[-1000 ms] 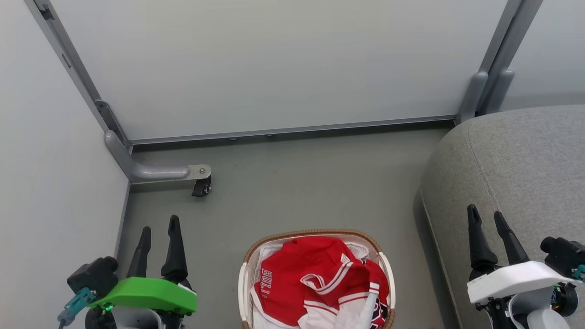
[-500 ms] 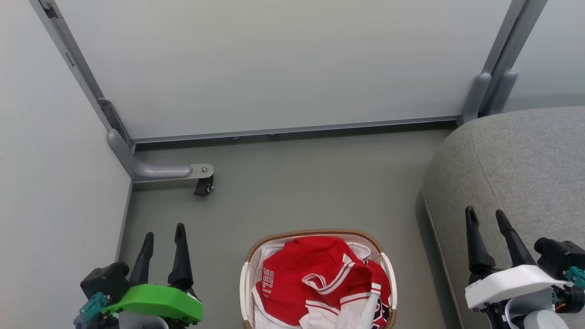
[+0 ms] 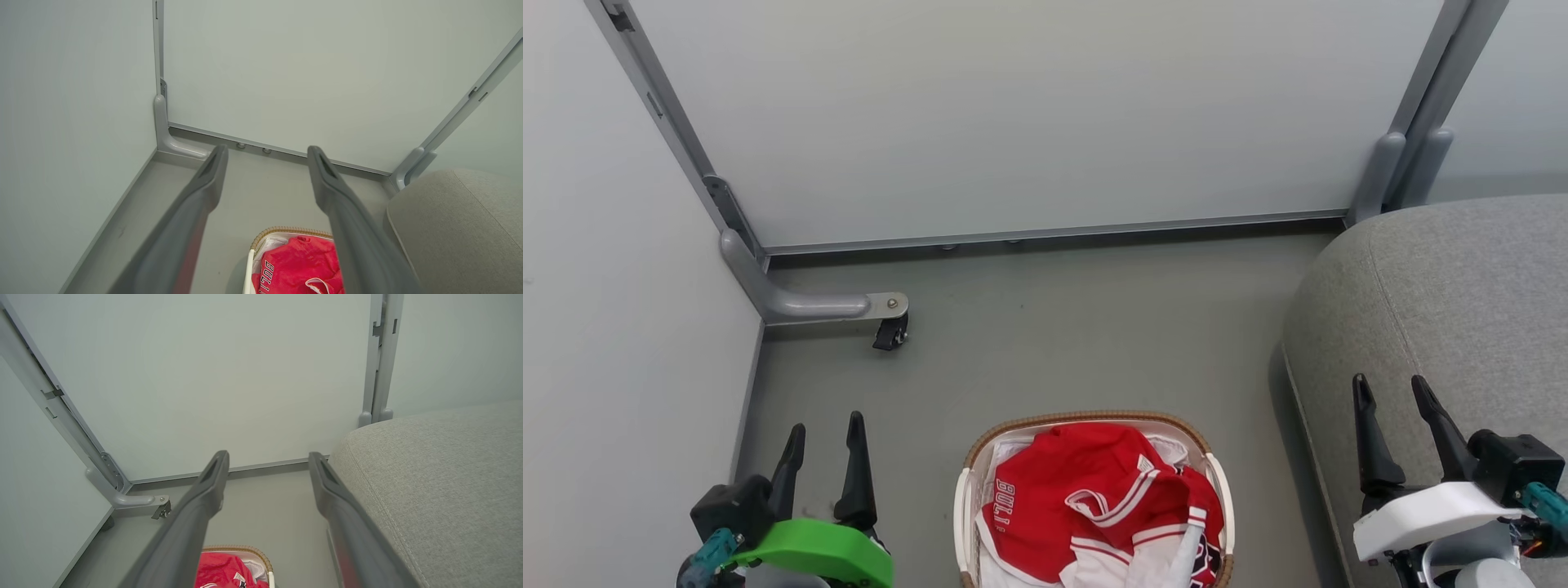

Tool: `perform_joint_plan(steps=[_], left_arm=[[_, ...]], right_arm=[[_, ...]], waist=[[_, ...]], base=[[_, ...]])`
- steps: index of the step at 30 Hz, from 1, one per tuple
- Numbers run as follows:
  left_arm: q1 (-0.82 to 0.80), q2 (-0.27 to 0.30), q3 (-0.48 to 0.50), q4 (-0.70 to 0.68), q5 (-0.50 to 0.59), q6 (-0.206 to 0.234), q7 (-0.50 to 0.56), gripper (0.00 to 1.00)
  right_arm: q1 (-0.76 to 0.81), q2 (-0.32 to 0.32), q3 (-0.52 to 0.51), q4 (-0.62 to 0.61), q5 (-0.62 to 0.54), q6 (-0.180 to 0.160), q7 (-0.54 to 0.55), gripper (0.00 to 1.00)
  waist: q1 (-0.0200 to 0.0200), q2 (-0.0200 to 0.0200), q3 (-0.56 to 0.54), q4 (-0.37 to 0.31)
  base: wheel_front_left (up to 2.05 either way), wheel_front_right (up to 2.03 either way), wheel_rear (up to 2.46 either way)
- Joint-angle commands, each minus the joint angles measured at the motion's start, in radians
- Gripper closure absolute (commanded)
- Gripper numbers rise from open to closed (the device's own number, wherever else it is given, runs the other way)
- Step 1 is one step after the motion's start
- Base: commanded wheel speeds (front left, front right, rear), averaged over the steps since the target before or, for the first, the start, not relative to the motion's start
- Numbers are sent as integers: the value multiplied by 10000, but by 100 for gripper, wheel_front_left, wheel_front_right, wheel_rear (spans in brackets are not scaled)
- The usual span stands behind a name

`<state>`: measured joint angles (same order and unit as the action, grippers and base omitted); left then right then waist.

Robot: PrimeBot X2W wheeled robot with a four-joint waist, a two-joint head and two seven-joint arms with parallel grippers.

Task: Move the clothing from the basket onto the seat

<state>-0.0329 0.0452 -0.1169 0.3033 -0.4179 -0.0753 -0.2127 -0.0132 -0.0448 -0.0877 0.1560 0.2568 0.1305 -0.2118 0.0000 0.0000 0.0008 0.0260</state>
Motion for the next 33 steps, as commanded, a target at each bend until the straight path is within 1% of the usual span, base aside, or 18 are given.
perform_joint_plan(steps=[1, 26, 33], left_arm=[[-1, 68, -16, 18, 252, -50, -75, 0], [-18, 82, -216, 411, 1722, -39, -548, 0], [-28, 81, -157, 444, 1656, -46, -523, 0]], right_arm=[[94, -61, -26, -76, -268, 3, -93, 0], [189, -83, -68, 42, -2020, 2, -552, 0], [178, -83, -65, 60, -1920, 1, -549, 0]], waist=[[0, 0, -2, 3], [0, 0, 16, 92], [0, 0, 35, 86]], base=[[0, 0, 0], [0, 0, 0], [0, 0, 0]])
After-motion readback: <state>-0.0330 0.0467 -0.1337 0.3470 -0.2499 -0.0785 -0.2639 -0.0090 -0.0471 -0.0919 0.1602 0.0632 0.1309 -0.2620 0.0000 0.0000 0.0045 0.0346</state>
